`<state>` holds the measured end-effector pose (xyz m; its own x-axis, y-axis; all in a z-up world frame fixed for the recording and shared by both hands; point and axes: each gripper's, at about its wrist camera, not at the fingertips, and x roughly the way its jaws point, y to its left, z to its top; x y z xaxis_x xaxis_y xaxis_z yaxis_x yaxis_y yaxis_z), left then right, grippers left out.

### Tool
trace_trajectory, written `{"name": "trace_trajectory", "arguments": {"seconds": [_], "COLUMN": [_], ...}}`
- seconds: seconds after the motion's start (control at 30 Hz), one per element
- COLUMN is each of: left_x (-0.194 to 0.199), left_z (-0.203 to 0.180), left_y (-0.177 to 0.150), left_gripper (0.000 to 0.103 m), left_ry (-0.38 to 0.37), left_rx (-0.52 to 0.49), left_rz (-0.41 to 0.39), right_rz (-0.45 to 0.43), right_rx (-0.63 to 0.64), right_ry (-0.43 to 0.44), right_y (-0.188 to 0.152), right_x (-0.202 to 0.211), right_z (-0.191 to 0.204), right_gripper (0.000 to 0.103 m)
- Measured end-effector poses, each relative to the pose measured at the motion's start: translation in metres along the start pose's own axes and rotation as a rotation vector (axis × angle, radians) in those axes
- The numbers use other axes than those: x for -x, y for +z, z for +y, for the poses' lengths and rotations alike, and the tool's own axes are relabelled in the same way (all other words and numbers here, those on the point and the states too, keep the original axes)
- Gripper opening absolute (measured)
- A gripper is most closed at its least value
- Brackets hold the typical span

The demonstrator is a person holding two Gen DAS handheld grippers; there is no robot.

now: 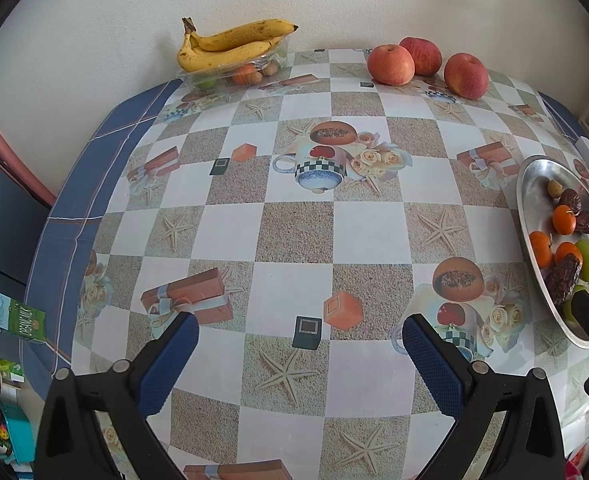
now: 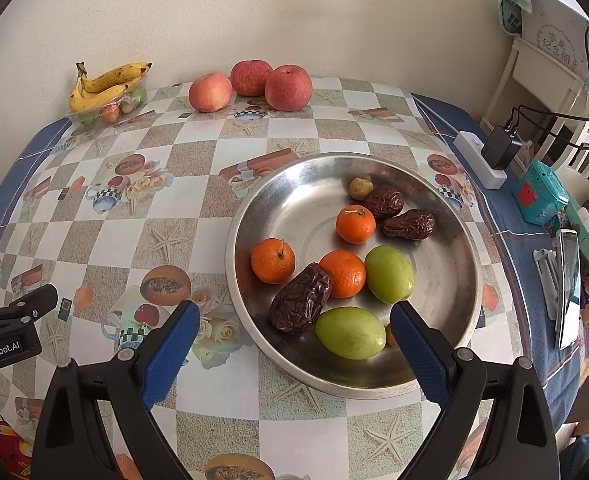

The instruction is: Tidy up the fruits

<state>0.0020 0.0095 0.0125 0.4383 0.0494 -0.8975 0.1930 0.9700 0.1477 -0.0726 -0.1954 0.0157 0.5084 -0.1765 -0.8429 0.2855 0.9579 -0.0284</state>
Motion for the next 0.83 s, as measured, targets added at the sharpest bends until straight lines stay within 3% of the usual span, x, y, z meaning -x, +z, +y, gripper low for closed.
{"name": "trace_trajectory", "arguments": {"seconds": [0.83], "left_x": [0.0022], "left_z": [0.0006], "left_y": [0.0001], "left_gripper": [0.103], "left_ry": [0.006], "left_rx": [0.002], "left_rz": [-0.008], "right_rz": [0.004], "right_rx": [0.000], "right_ry": [0.000], "right_y": [-0.0004], "right_x": [-0.0009], "right_z": [0.0004], "right_gripper": [0.096]}}
